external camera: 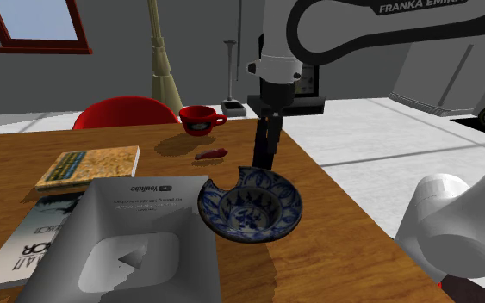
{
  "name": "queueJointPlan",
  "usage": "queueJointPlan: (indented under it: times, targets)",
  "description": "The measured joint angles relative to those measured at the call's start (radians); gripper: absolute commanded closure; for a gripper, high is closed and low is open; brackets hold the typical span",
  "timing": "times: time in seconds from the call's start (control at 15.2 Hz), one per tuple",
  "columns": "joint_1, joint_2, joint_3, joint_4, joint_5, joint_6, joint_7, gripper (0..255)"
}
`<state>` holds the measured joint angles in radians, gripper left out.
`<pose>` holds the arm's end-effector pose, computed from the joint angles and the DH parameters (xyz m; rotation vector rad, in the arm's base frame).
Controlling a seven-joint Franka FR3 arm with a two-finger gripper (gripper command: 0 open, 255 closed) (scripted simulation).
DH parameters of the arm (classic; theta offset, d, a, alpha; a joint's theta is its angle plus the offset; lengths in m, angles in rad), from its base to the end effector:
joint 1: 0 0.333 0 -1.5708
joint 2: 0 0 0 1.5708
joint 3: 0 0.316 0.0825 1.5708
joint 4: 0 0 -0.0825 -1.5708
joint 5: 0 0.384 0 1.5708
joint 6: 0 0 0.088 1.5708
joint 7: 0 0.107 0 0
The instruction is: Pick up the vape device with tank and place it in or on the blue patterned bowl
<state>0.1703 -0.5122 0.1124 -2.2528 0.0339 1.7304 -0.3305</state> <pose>0.3787 0.1201 0.5559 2.9842 0.9116 -0.0209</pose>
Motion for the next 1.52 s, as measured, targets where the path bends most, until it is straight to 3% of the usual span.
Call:
queueJointPlan:
  times: [0.73, 1.52]
  targets:
    - [0.000, 0.001, 0.000, 0.008, 0.000, -0.006, 0.000, 255]
    - [-0.003, 0.023, -0.004, 0.181, -0.005, -0.158, 0.000, 255]
